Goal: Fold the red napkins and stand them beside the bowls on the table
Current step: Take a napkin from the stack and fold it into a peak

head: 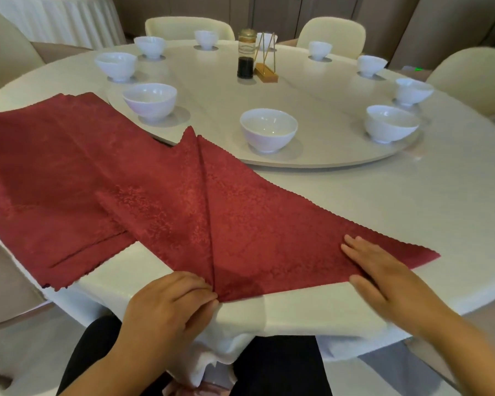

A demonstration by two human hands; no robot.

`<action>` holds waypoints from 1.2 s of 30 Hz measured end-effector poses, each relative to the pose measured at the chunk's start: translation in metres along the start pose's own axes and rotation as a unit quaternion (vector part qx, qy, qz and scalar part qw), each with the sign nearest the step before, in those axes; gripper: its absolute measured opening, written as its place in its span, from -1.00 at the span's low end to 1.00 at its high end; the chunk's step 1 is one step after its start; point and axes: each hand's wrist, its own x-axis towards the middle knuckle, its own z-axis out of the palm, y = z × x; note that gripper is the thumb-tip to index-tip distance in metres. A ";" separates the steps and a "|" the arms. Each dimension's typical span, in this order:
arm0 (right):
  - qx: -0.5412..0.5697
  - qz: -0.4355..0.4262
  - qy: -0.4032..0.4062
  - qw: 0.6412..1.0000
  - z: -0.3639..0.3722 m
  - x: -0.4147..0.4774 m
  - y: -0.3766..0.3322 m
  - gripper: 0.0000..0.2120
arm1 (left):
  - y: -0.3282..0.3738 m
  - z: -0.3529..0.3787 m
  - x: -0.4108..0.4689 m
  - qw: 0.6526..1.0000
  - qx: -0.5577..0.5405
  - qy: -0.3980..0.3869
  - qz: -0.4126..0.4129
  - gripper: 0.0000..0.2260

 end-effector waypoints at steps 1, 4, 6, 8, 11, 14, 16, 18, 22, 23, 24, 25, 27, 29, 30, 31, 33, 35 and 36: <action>0.033 0.033 0.002 0.999 -0.006 -0.004 0.009 -0.19 | 0.000 0.000 0.001 1.000 0.004 0.000 0.001 -0.47; 0.071 0.112 0.007 0.991 -0.023 -0.017 0.033 -0.19 | -0.001 0.001 0.004 1.000 0.007 0.004 0.002 -0.46; 0.090 0.139 -0.003 0.986 -0.032 -0.023 0.043 -0.29 | -0.005 0.000 0.006 1.000 0.007 0.012 0.000 -0.45; 0.093 0.140 -0.009 0.986 -0.036 -0.028 0.049 -0.52 | -0.010 -0.001 0.009 1.000 0.003 0.015 0.001 -0.45; 0.025 0.135 0.029 0.990 -0.033 -0.024 0.052 -0.54 | -0.017 -0.004 0.008 1.000 0.001 0.014 0.003 -0.45; -0.054 0.092 0.084 0.991 -0.027 -0.020 0.055 -0.60 | -0.016 -0.007 0.007 1.000 0.001 0.018 0.003 -0.50; -0.038 0.079 0.087 0.992 -0.032 -0.018 0.051 -0.69 | -0.017 -0.012 0.007 1.000 0.003 0.014 0.007 -0.67; 0.058 0.110 0.059 0.990 -0.047 -0.017 0.043 -0.68 | -0.021 -0.018 0.008 1.000 0.007 -0.018 0.002 -0.77; 0.174 0.117 -0.018 0.978 -0.076 -0.007 0.026 -0.67 | -0.033 -0.037 0.016 0.994 -0.031 -0.108 0.002 -0.75; 0.213 0.118 -0.036 0.969 -0.082 -0.001 0.022 -0.88 | -0.036 -0.039 0.019 0.992 -0.046 -0.114 -0.011 -0.72; 0.235 0.105 -0.051 0.965 -0.088 0.005 0.019 -0.80 | -0.038 -0.039 0.022 0.992 -0.058 -0.109 -0.027 -0.67; 0.235 0.089 -0.057 0.966 -0.094 0.013 0.014 -0.64 | -0.040 -0.038 0.025 0.992 -0.059 -0.099 -0.046 -0.66; 0.277 0.081 -0.051 0.956 -0.105 0.037 -0.007 -0.81 | -0.044 -0.030 0.027 0.993 -0.036 -0.084 -0.078 -0.71; 0.297 0.061 -0.026 0.953 -0.109 0.068 -0.019 -0.74 | -0.047 -0.020 0.027 0.989 -0.024 -0.083 -0.116 -0.68; 0.297 0.063 -0.009 0.953 -0.108 0.085 -0.026 -0.72 | -0.048 -0.016 0.027 0.987 -0.027 -0.084 -0.135 -0.64; 0.282 0.070 0.007 0.957 -0.106 0.103 -0.032 -0.78 | -0.049 -0.014 0.026 0.984 -0.031 -0.087 -0.150 -0.56; 0.252 0.070 0.033 0.965 -0.102 0.140 -0.051 -0.75 | -0.048 -0.011 0.023 0.979 -0.047 -0.094 -0.174 -0.46; 0.211 0.056 0.038 0.975 -0.093 0.175 -0.077 -0.77 | -0.049 -0.011 0.023 0.977 -0.057 -0.082 -0.189 -0.55; 0.185 0.046 0.042 0.981 -0.087 0.191 -0.091 -0.80 | -0.049 -0.010 0.024 0.976 -0.062 -0.074 -0.195 -0.61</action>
